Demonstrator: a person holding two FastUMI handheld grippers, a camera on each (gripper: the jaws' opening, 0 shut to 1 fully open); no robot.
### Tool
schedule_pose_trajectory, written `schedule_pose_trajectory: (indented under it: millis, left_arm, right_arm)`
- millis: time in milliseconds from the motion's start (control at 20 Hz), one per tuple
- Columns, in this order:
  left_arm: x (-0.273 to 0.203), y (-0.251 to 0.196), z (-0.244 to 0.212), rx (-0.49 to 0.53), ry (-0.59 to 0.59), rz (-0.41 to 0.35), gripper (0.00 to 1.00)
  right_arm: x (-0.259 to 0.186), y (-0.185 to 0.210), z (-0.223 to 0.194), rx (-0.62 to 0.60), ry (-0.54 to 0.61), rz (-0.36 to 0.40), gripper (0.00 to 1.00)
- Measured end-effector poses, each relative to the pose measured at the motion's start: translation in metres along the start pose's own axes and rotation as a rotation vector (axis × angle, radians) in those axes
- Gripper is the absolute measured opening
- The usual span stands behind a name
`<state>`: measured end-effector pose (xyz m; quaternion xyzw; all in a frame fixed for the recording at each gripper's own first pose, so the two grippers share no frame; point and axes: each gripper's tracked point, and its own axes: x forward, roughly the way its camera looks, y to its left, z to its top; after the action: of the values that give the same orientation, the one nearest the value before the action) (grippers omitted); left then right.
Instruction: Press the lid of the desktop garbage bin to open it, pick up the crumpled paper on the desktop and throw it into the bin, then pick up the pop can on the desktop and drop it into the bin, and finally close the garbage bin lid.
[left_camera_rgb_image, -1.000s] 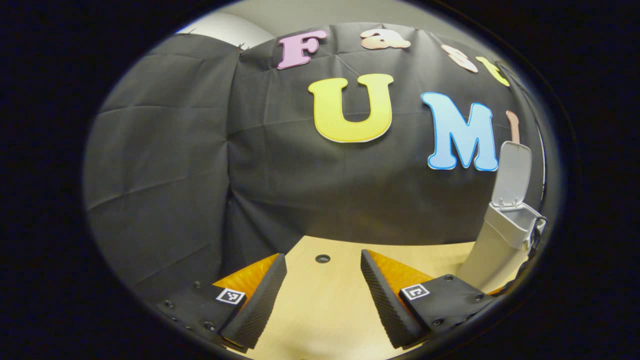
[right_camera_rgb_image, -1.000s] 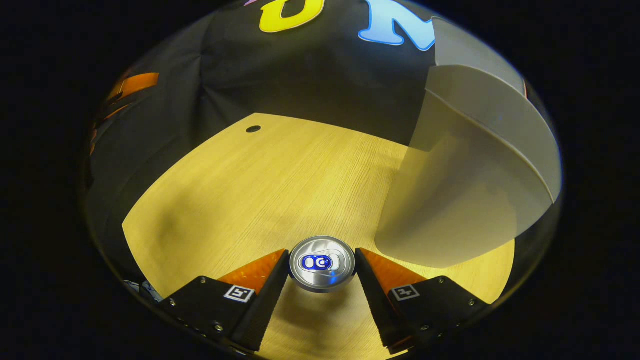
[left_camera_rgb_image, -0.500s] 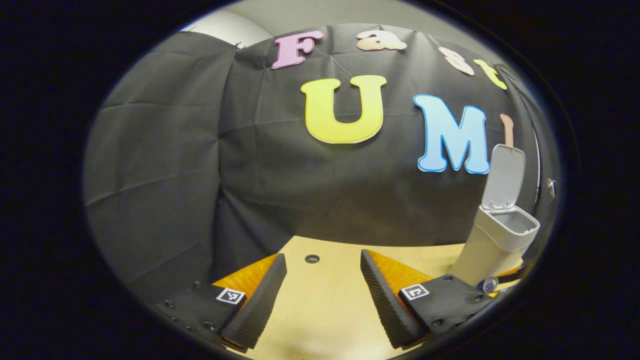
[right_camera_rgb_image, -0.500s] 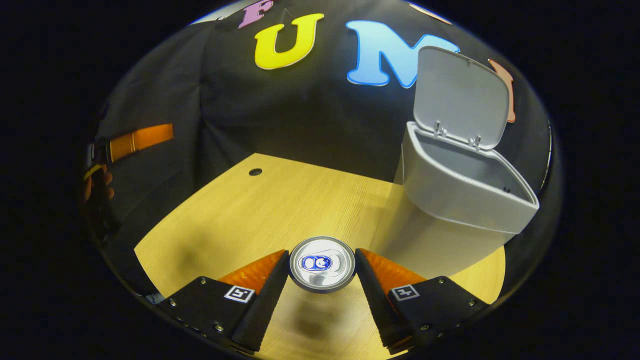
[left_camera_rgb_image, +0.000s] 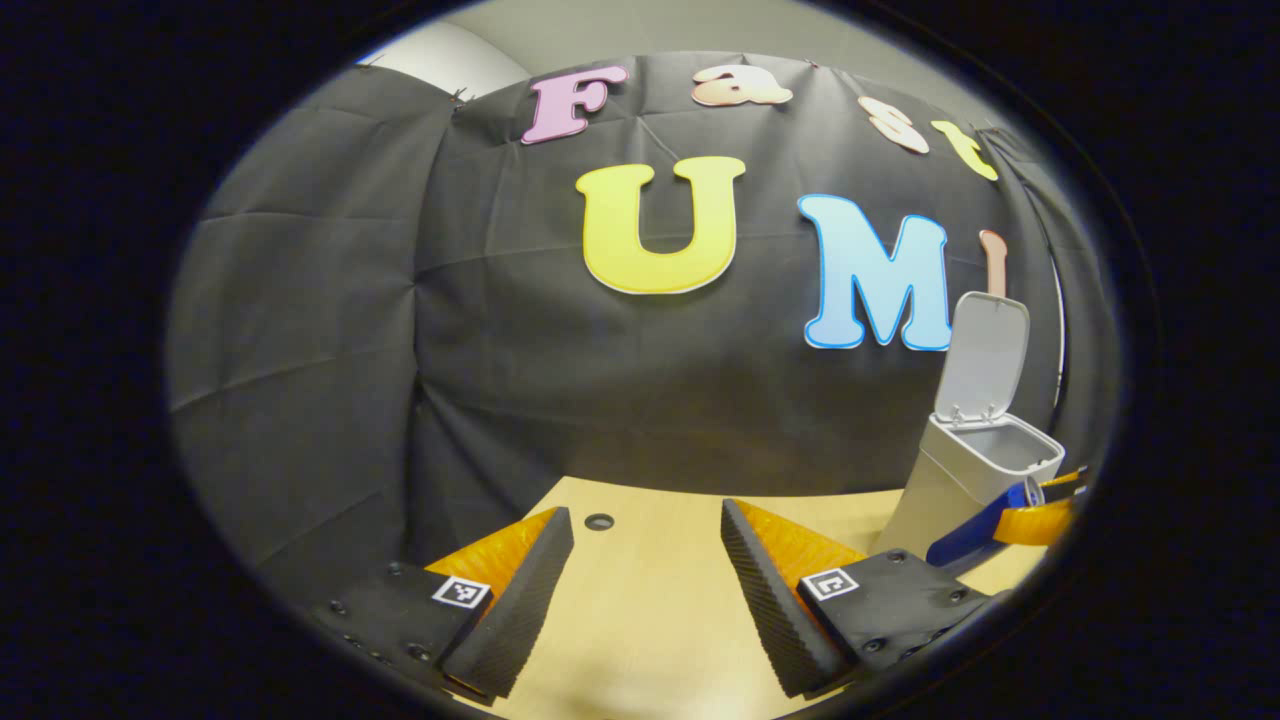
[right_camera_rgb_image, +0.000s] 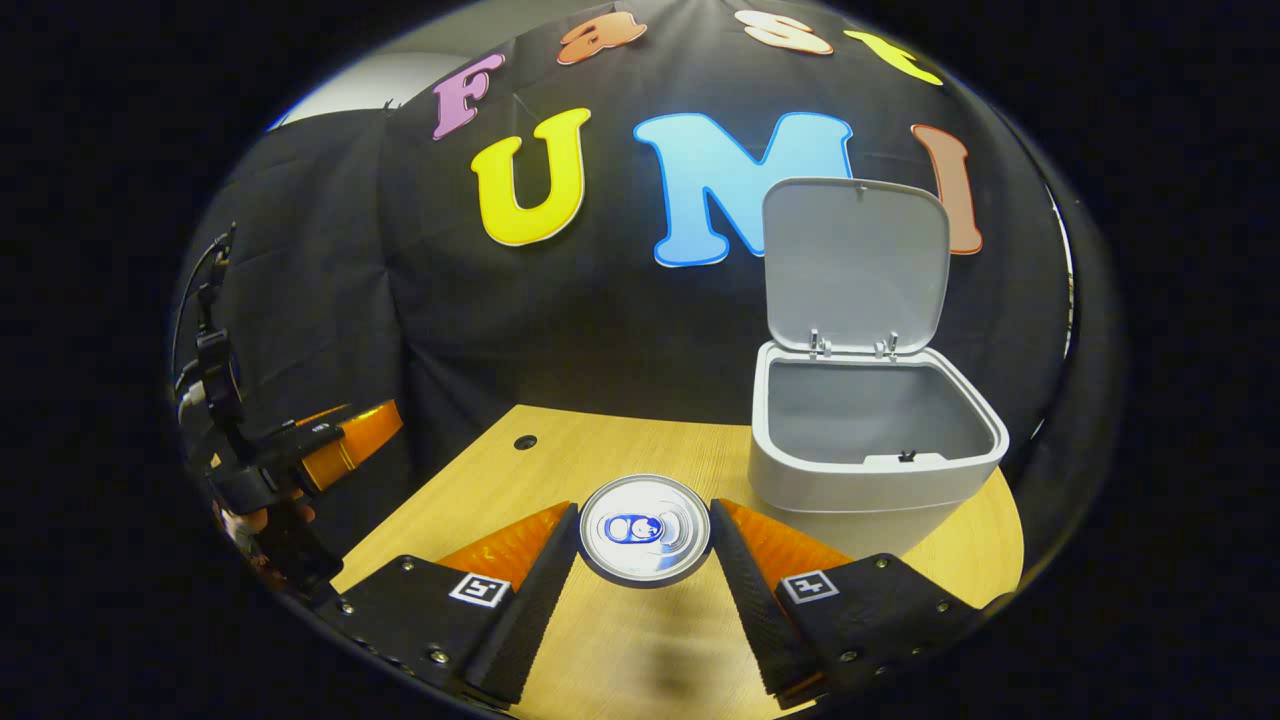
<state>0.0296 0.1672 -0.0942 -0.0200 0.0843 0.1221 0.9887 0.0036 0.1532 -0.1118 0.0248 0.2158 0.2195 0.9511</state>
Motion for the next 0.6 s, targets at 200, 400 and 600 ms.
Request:
schedule_pose_trajectory:
  millis: [200,400,600]
  left_arm:
    - [0.001,-0.011,0.000,-0.006,0.001,-0.025,1.00]
    - [0.000,-0.024,0.002,-0.012,0.000,-0.045,1.00]
    - [-0.001,-0.029,0.005,-0.015,-0.001,-0.048,1.00]
  right_arm:
    - [-0.017,-0.013,0.034,-0.018,-0.072,-0.028,0.83]
    - [-0.026,-0.033,0.066,-0.028,-0.148,-0.065,0.83]
    - [-0.031,-0.055,0.088,-0.051,-0.196,-0.106,0.83]
